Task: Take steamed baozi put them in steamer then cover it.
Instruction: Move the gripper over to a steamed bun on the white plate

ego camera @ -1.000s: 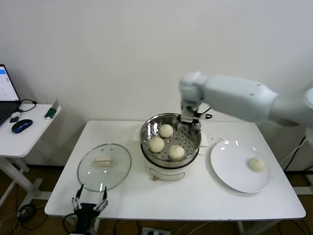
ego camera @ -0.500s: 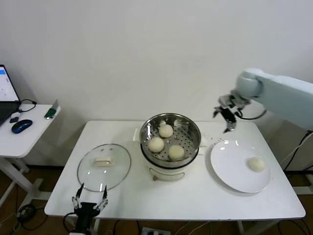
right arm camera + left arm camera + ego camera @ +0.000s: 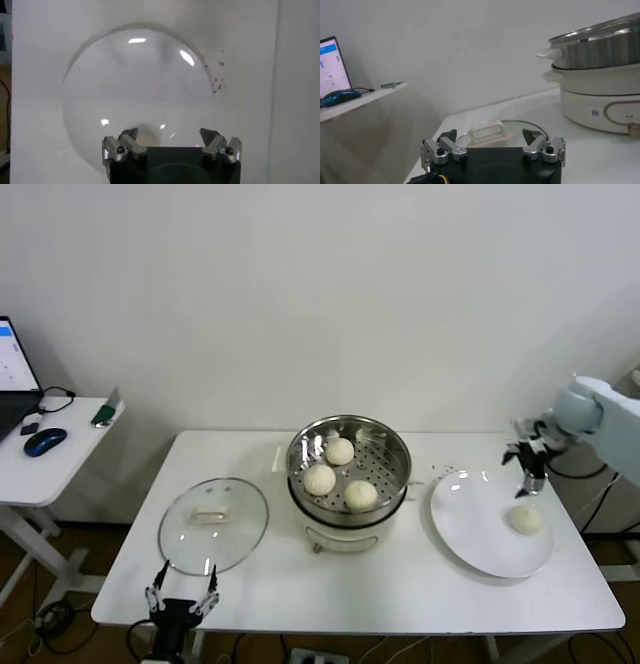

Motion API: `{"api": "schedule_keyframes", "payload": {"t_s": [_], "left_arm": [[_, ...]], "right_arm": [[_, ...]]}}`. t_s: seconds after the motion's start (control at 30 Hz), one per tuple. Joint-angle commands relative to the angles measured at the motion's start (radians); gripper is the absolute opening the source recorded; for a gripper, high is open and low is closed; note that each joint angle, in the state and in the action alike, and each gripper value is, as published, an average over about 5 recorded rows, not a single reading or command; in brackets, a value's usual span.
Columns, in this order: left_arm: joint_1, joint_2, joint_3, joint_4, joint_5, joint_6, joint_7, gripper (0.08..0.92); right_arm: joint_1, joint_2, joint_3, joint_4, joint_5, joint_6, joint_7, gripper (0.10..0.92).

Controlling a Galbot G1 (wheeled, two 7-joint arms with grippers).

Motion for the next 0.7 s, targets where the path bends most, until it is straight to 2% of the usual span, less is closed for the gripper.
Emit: {"api": "schedule_keyframes", "payload": {"t_s": [0.03,0.27,0.7], "left_arm": [[0.004,-0.005,0.0,0.001,0.017,0.001,0.0,0.823],[0.013,-0.011,-0.003,0.005,0.025,0.0,-0.002,0.823],[0.01,-0.018,-0.005,0.007,0.037,0.0,-0.002,0.823]], "right_arm": [[-0.249,-0.028,0.238,-0.105,-0.16,0.037,-0.018,0.823],[-0.284,0.046,0.31,-0.211,-0.223,0.078,-0.014,0.823],[-0.305,0.14,0.361,-0.299,-0.306,0.119,0.004,0.823]]}}
